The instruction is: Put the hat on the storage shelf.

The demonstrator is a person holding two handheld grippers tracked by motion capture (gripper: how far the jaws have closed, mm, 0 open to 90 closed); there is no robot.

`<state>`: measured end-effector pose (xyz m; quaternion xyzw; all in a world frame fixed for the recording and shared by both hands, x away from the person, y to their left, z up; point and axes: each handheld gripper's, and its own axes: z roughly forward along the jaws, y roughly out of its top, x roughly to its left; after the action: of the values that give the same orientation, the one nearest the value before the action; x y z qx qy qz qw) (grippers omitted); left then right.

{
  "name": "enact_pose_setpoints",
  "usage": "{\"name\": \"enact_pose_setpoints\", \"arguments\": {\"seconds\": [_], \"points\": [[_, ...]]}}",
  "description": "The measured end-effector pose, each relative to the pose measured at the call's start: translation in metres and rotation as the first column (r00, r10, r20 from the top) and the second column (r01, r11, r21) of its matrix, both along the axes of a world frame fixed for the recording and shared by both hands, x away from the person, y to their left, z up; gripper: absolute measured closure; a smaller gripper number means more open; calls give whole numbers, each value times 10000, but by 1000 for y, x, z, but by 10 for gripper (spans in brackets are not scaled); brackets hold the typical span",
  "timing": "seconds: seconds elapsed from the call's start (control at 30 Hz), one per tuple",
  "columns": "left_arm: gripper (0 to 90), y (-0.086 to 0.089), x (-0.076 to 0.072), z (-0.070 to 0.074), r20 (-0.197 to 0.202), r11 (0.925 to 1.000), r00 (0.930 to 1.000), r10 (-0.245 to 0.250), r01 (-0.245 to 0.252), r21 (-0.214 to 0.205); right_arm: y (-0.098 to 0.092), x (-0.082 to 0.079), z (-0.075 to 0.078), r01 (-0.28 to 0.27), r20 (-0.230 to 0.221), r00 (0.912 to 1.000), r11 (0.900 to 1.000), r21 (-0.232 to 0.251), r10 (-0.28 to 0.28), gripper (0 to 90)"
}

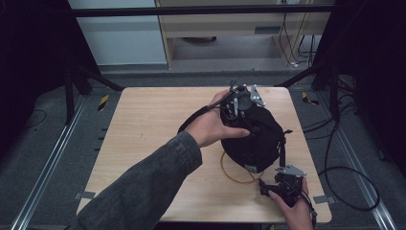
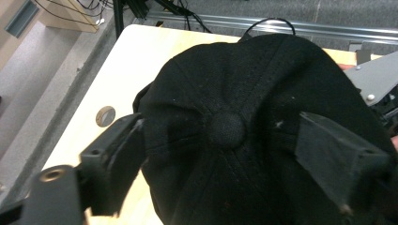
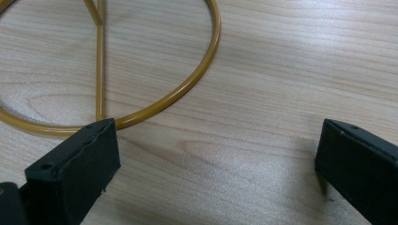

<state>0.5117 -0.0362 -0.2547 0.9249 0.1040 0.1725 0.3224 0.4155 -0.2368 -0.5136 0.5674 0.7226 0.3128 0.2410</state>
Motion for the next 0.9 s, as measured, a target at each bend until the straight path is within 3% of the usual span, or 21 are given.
{"name": "enact_pose_setpoints", "arguments": {"seconds": [0.9], "points": [[46, 26, -29, -1, 30, 9935, 9993, -371, 372, -1072, 0, 1, 0, -68, 18, 10000, 10000, -45, 68, 4]]}}
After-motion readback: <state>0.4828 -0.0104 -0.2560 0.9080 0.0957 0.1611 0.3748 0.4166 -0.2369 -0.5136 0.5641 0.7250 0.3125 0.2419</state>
